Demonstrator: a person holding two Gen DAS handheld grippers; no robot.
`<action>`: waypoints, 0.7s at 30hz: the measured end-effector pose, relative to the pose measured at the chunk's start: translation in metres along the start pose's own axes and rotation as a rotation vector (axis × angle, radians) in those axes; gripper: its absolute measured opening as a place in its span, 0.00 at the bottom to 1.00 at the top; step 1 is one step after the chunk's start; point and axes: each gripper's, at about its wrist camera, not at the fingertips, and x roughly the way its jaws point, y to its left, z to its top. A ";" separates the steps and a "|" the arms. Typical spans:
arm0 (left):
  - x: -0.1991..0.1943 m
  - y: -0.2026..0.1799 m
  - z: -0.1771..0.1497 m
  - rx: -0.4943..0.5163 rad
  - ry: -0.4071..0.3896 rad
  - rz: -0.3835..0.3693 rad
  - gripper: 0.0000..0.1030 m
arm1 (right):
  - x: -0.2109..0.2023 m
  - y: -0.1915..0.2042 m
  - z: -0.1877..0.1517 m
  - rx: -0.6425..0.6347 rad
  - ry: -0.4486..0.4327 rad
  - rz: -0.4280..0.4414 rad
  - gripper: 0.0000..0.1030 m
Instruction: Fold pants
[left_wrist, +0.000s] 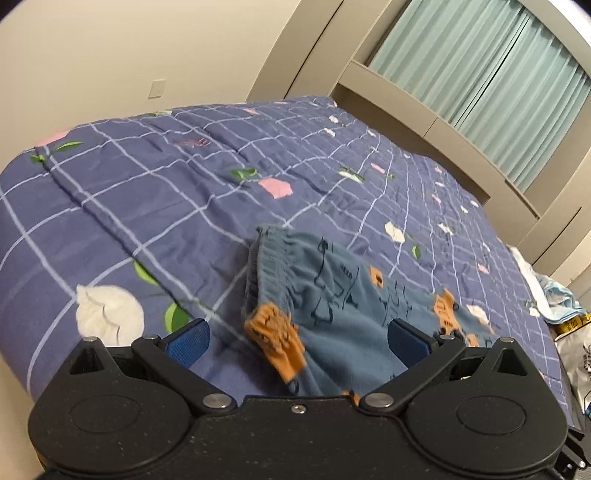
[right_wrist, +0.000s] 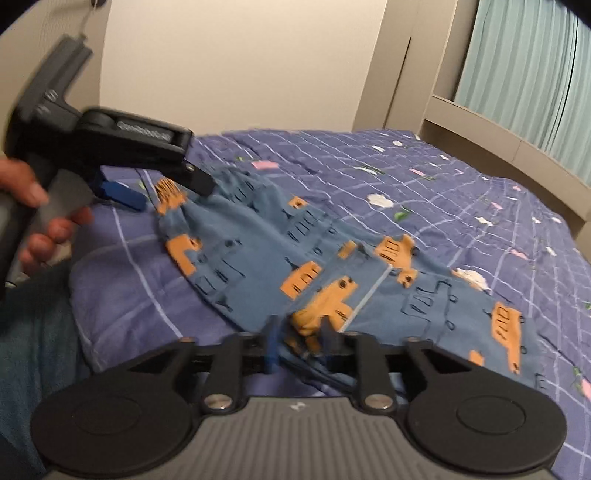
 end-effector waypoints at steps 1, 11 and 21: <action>0.002 0.001 0.001 -0.001 -0.004 -0.003 0.99 | -0.002 -0.001 0.001 0.008 -0.011 0.004 0.57; 0.013 0.008 -0.001 -0.029 -0.027 -0.027 0.99 | -0.005 -0.025 -0.003 0.126 -0.127 -0.291 1.00; 0.013 0.011 -0.011 -0.078 -0.056 -0.080 0.75 | 0.018 -0.031 -0.023 0.238 -0.036 -0.349 1.00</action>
